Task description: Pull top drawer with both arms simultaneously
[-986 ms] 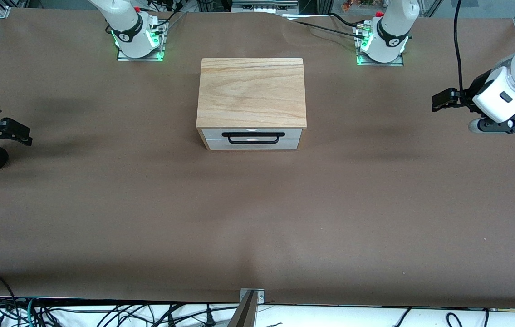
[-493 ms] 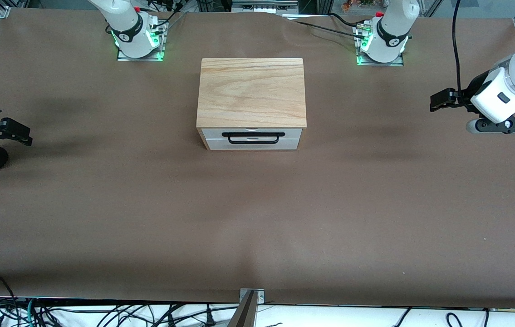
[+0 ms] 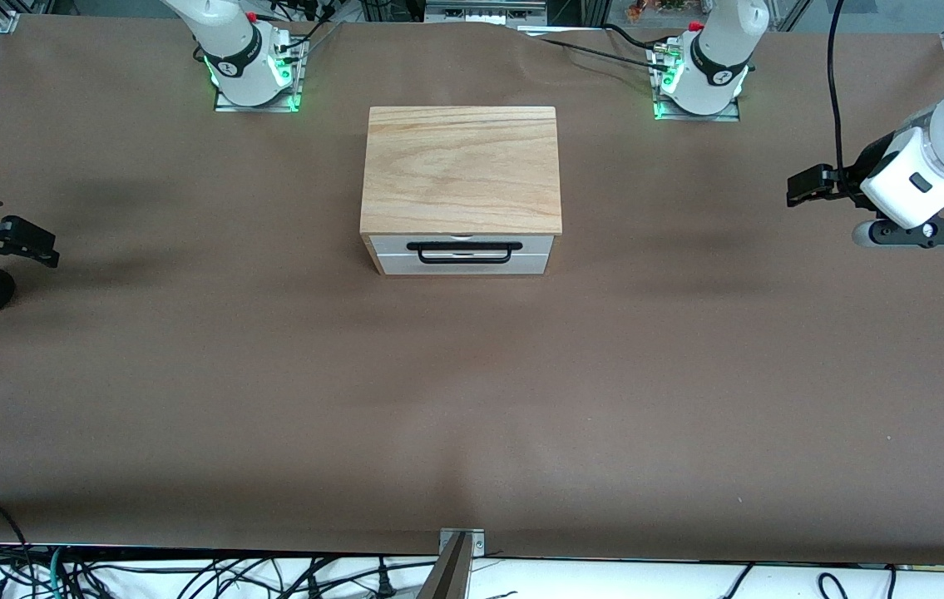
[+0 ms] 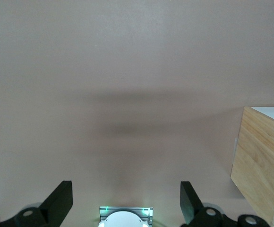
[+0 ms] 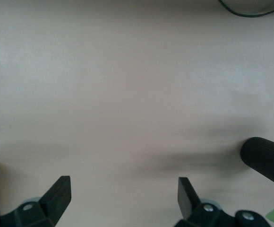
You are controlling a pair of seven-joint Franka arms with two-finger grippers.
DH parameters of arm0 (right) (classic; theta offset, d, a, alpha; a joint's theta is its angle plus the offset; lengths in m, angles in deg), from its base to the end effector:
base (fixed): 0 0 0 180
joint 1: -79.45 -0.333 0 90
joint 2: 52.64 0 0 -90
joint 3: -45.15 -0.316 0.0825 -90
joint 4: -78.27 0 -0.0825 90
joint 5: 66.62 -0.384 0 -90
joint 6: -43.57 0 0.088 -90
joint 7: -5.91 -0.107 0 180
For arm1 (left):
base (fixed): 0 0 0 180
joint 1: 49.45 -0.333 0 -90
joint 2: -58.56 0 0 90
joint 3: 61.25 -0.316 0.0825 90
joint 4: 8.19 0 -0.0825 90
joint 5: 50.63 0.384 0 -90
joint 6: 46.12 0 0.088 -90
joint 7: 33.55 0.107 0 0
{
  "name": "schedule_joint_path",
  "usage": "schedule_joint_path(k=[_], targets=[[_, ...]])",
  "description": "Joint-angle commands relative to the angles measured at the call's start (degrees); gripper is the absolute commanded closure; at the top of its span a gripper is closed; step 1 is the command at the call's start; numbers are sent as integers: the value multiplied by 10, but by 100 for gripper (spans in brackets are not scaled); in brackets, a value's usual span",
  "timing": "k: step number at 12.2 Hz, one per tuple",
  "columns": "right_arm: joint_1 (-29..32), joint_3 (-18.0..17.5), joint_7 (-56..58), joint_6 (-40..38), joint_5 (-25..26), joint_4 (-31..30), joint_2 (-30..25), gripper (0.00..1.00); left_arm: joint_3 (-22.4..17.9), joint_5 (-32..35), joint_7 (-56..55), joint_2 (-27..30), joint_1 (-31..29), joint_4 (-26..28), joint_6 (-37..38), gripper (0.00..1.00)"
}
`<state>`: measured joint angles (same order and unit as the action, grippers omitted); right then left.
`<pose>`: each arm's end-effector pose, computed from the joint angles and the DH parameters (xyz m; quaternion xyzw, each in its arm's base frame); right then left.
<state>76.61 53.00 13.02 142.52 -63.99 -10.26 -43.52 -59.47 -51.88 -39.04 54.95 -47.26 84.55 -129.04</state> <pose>0.6110 -0.0518 0.5586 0.9991 0.0226 0.0085 0.0346 0.5523 -0.0404 0.5582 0.9930 0.0130 -0.1175 0.0022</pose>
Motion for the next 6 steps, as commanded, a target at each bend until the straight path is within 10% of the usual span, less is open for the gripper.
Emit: schedule_joint_path(k=[1, 6], targets=[[5, -2, -1, -9, 1, 3, -3, 0, 4, -13, 0, 0, -4, 15, -20, 0], [5, -2, -1, -9, 1, 3, -3, 0, 4, -35, 0, -6, -5, 50, -72, 0]])
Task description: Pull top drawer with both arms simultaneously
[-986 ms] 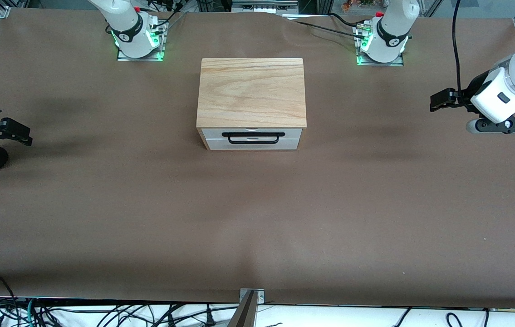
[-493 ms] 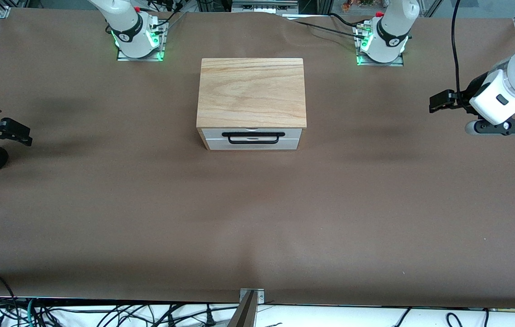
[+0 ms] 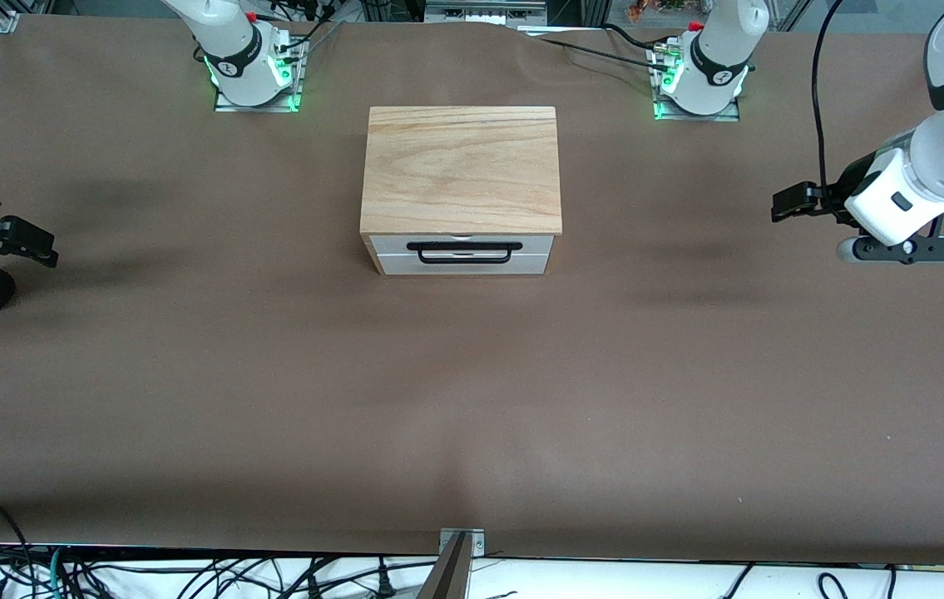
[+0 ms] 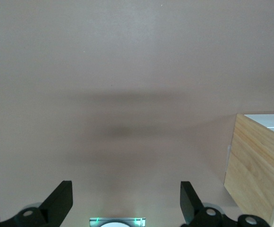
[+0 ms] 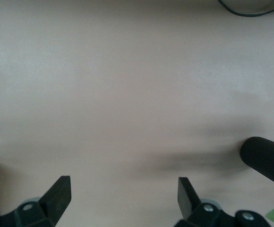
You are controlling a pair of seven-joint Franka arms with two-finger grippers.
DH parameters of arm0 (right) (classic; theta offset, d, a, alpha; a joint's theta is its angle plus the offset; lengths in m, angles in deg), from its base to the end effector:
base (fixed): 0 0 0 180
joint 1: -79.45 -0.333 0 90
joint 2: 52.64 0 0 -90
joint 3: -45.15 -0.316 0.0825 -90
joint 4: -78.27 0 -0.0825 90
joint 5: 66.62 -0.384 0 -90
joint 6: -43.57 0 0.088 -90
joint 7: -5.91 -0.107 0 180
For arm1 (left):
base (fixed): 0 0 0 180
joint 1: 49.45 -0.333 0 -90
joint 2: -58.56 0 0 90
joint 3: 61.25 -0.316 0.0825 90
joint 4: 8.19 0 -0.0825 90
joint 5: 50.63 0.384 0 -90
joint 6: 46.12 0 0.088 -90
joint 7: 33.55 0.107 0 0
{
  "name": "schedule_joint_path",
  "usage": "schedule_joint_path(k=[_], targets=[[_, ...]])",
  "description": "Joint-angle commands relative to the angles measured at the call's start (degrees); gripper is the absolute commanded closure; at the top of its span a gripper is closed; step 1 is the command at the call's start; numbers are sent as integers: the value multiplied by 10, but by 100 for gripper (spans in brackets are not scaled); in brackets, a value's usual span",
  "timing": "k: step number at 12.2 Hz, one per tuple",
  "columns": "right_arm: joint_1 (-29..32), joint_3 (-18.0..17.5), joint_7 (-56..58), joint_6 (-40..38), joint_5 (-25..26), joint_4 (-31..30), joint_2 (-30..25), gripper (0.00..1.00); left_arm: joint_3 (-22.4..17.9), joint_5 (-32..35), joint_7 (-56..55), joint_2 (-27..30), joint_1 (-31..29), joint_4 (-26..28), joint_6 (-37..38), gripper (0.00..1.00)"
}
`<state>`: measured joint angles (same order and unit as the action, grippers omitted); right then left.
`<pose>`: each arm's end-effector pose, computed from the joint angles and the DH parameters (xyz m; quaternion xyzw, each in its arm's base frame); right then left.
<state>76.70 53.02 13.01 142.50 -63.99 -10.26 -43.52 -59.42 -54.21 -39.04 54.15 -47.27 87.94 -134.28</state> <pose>0.6109 -0.0530 0.5586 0.9991 0.0215 0.0083 0.0346 0.5604 -0.0456 0.5295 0.9935 0.0151 -0.1101 0.0233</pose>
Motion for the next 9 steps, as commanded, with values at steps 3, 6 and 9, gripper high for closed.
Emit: schedule_joint_path(k=[3, 6, 9], targets=[[4, -2, -2, -8, 0, 3, -3, 0, 5, -13, 0, -8, -4, 63, -85, 0], [2, -3, -3, -8, 1, 3, -3, 0, 10, -22, 0, -23, -4, 97, -147, 0], [-2, -4, -8, -9, 1, 2, 5, 0, 18, -40, 7, -39, -3, 138, -219, 0]])
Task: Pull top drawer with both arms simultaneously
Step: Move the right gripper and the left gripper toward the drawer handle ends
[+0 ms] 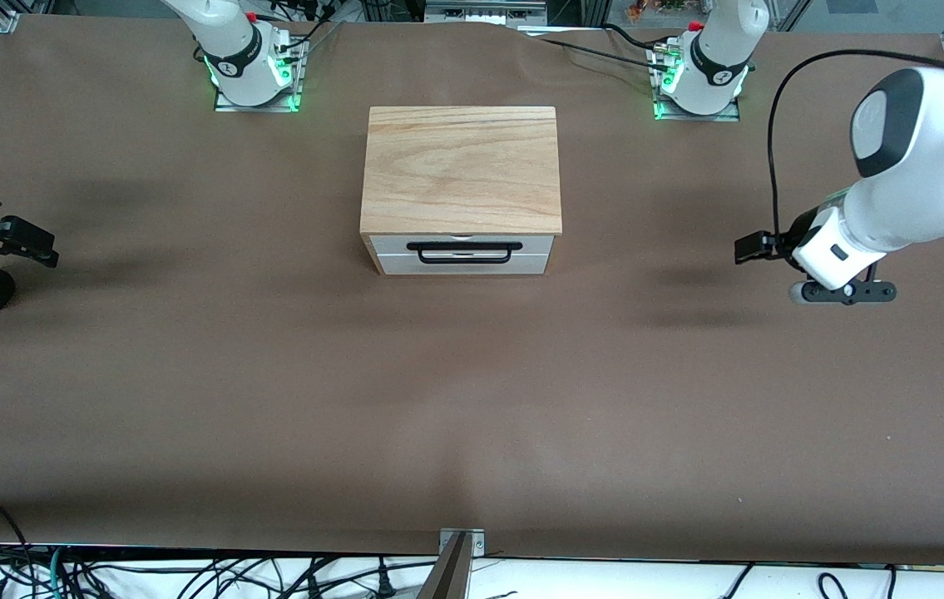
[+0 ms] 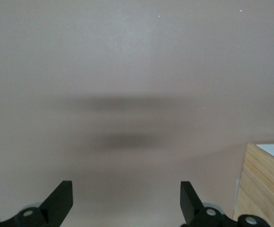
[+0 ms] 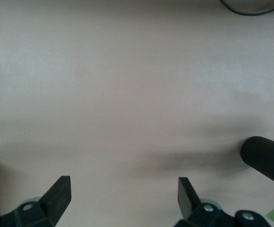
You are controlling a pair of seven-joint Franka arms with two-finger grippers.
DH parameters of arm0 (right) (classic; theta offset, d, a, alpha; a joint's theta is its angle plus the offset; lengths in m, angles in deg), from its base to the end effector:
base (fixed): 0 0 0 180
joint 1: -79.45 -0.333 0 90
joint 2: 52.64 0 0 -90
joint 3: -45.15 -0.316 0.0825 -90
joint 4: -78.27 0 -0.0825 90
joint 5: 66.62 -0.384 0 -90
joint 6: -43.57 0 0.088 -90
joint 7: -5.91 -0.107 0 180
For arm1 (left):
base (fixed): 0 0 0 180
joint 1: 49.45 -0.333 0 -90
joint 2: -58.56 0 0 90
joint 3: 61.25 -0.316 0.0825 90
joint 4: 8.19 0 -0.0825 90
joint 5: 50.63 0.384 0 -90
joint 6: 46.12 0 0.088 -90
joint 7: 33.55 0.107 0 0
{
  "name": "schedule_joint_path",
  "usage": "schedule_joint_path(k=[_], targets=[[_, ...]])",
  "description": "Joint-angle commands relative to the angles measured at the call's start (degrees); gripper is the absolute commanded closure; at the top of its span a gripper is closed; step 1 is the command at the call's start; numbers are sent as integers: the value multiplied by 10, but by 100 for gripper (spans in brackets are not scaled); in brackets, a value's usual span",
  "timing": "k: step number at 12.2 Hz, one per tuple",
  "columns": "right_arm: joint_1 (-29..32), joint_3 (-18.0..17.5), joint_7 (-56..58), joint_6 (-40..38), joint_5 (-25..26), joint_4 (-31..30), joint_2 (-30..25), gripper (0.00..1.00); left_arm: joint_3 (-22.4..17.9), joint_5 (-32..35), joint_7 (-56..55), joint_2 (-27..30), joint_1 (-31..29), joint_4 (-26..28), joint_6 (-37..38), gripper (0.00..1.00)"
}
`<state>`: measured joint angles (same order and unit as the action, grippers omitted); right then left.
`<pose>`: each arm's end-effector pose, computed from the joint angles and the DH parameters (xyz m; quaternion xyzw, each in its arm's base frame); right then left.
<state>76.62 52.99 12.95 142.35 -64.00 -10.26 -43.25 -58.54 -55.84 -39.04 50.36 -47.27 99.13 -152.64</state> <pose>0.6117 -0.0518 0.5555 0.9992 0.0220 0.0047 0.0344 0.5765 -0.0555 0.4240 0.9956 0.0215 -0.0822 0.0385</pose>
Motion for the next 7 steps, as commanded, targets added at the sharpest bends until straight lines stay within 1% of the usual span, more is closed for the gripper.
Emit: schedule_joint_path(k=[1, 2, 3, 4, 5, 7], targets=[[-2, -4, -7, -8, 1, 2, 3, 0, 9, -44, 7, -9, -3, 43, -60, 0], [-6, -5, -11, -8, 0, 2, 3, 0, 11, -64, 7, -15, -3, 59, -91, 0], [-8, -5, -15, -3, -2, 1, 7, 0, 20, -79, 9, -26, -3, 63, -112, 0], [-8, -5, -15, -2, -31, 1, 18, 0, 25, -81, 10, -40, -3, 63, -121, 0], [-8, -5, -15, -3, -82, 1, 31, 0, 26, -86, 11, -52, 3, 62, -130, 0], [-9, -5, -5, -7, -155, 1, 62, 0, 40, -164, 16, -80, 4, 61, -139, 0]])
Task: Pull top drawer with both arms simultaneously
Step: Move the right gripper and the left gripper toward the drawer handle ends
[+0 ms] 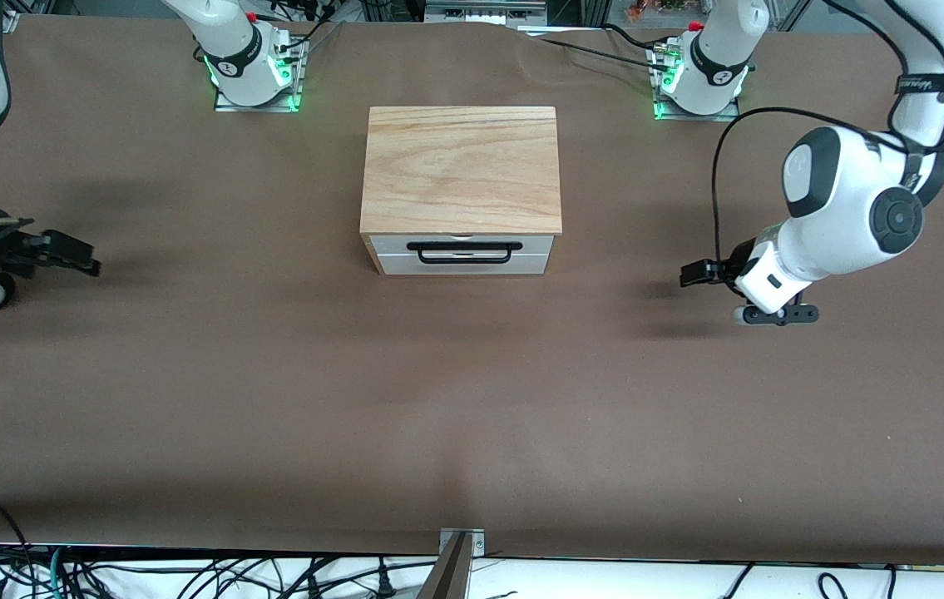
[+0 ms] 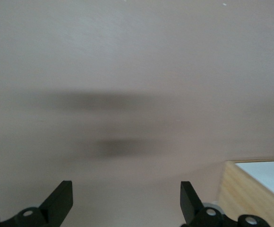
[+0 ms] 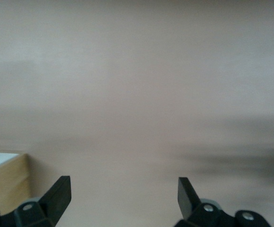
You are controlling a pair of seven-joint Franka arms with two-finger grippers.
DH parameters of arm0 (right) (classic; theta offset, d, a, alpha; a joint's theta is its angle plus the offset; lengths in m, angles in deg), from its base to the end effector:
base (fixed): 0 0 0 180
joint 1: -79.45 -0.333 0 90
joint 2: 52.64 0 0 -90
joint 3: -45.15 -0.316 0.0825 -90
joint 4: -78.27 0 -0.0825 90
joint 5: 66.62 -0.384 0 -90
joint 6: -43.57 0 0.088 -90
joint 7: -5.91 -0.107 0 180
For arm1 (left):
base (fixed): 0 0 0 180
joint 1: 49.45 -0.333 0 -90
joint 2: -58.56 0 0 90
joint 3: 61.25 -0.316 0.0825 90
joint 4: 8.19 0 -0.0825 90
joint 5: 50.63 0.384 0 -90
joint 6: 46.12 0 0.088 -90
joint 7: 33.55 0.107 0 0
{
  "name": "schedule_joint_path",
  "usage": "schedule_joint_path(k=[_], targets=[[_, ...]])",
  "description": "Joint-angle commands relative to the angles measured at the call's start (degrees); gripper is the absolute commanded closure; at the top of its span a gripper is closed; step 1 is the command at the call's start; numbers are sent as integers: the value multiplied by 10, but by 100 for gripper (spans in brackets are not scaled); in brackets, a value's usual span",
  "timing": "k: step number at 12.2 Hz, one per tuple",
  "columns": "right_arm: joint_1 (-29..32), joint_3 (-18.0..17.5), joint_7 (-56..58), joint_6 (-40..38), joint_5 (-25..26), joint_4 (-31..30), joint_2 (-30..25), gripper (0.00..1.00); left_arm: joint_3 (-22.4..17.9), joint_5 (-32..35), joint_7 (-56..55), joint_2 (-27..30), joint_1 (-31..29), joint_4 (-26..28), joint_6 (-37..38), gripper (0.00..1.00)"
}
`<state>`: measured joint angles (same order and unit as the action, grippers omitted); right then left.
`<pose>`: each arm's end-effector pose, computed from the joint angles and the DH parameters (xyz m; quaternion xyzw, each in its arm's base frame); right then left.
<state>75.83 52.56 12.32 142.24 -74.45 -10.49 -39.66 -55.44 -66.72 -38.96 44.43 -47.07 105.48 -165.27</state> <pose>0.6260 -0.0215 0.5150 -0.9982 -0.0120 0.0209 0.0548 0.5756 -0.0952 0.3327 0.9873 0.0538 -0.0896 0.1193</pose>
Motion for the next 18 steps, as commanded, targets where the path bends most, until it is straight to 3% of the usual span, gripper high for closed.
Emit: schedule_joint_path(k=[1, 5, 9, 11, 15, 18], targets=[[-6, -2, 2, -6, -101, 3, 34, 0, 10, -82, 46, -34, 3, -2, -21, 0], [-8, -9, 6, -6, -270, -1, 70, 0, 10, -286, 222, -70, 3, 0, -36, 0], [-10, -13, 95, -14, -449, -16, 131, 0, 10, -470, 387, -113, 0, 0, 3, 0], [-13, -27, 116, -14, -488, -19, 154, 0, 11, -559, 488, -149, -1, 1, 42, 0], [-16, -63, 166, -12, -587, -20, 198, 0, 27, -667, 593, -196, -3, -1, 135, 0], [-40, -74, 238, 2, -672, -21, 238, 0, 48, -748, 696, -230, -4, -1, 147, 0]])
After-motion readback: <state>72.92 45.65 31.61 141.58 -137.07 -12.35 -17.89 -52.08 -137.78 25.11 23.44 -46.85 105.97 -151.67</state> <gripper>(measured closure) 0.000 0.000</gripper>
